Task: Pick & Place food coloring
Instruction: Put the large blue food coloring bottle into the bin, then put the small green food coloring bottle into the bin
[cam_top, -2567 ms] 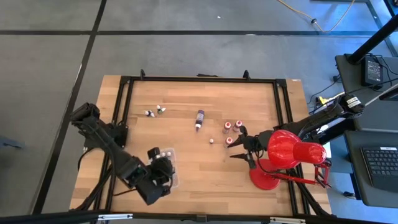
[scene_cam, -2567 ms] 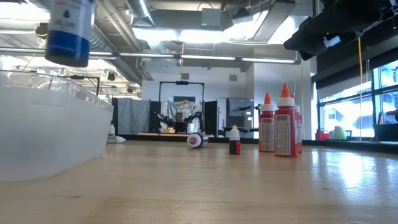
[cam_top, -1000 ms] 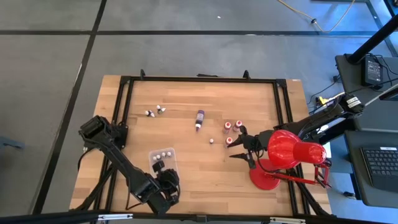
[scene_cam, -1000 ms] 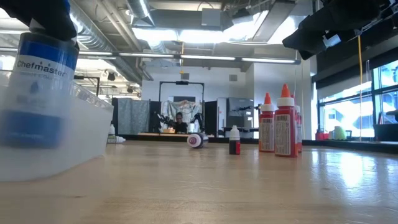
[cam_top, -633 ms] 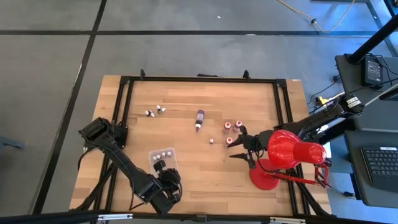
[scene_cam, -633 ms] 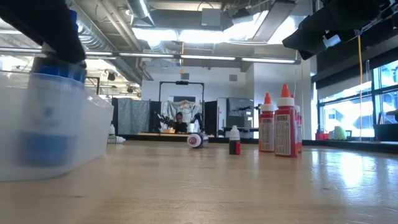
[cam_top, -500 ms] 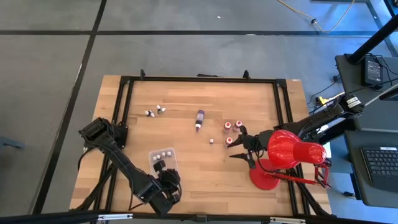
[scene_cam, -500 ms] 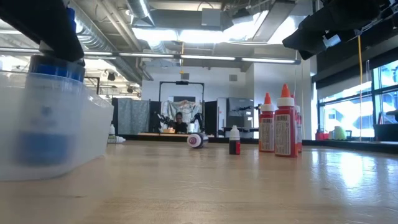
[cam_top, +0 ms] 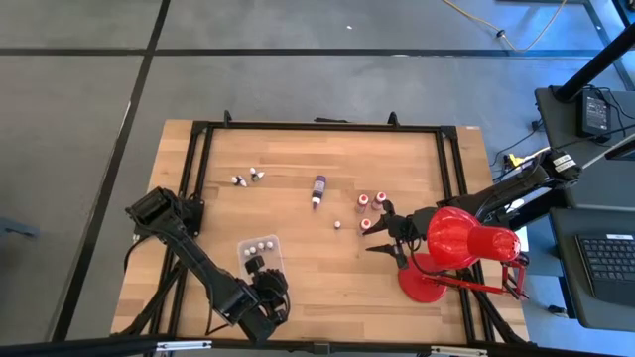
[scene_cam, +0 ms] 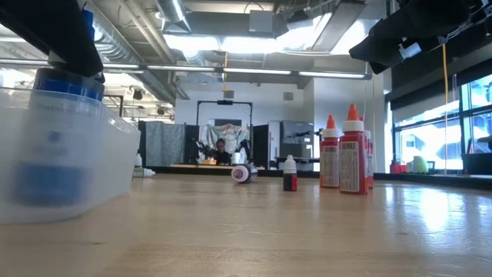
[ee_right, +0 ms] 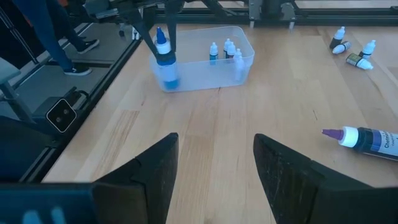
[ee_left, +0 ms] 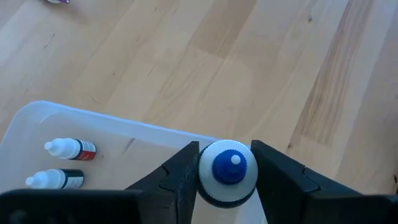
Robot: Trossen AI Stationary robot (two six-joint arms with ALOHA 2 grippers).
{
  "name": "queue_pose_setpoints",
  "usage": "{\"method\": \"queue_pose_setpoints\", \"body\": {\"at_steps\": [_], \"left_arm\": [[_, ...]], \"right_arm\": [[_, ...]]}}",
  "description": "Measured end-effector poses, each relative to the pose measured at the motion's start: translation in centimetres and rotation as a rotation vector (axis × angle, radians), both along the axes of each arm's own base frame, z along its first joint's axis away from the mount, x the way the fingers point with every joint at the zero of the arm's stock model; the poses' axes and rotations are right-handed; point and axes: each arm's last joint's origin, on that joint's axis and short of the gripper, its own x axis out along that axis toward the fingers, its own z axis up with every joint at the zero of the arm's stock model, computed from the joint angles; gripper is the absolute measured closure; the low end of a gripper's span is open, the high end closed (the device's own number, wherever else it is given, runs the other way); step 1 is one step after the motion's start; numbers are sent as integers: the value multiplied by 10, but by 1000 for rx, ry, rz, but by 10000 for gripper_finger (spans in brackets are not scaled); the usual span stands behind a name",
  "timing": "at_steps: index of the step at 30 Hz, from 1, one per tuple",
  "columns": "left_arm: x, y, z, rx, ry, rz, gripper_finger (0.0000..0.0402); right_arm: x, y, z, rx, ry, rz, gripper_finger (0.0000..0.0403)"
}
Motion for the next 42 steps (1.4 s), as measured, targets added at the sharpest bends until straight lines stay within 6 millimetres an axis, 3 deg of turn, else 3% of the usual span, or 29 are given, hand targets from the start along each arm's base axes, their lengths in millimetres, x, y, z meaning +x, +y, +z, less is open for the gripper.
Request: {"method": "queue_pose_setpoints", "body": {"at_steps": [12,23,28,35,42], "left_arm": [[-2,1,5,5,22,-45,240],[-14,22,68,90,-60,-176,242],[-19,60,86,108,-16,-42,240],[-25,117,101,143,153,112,243],[-25,172,116,112,213,247,244]], "right_arm": [[0,0,0,0,0,0,192],[0,0,0,0,0,0,192],[0,0,0,0,1,0,192],[0,0,0,-2,3,1,192],[-1,0,-2,-10,17,2,192]]}}
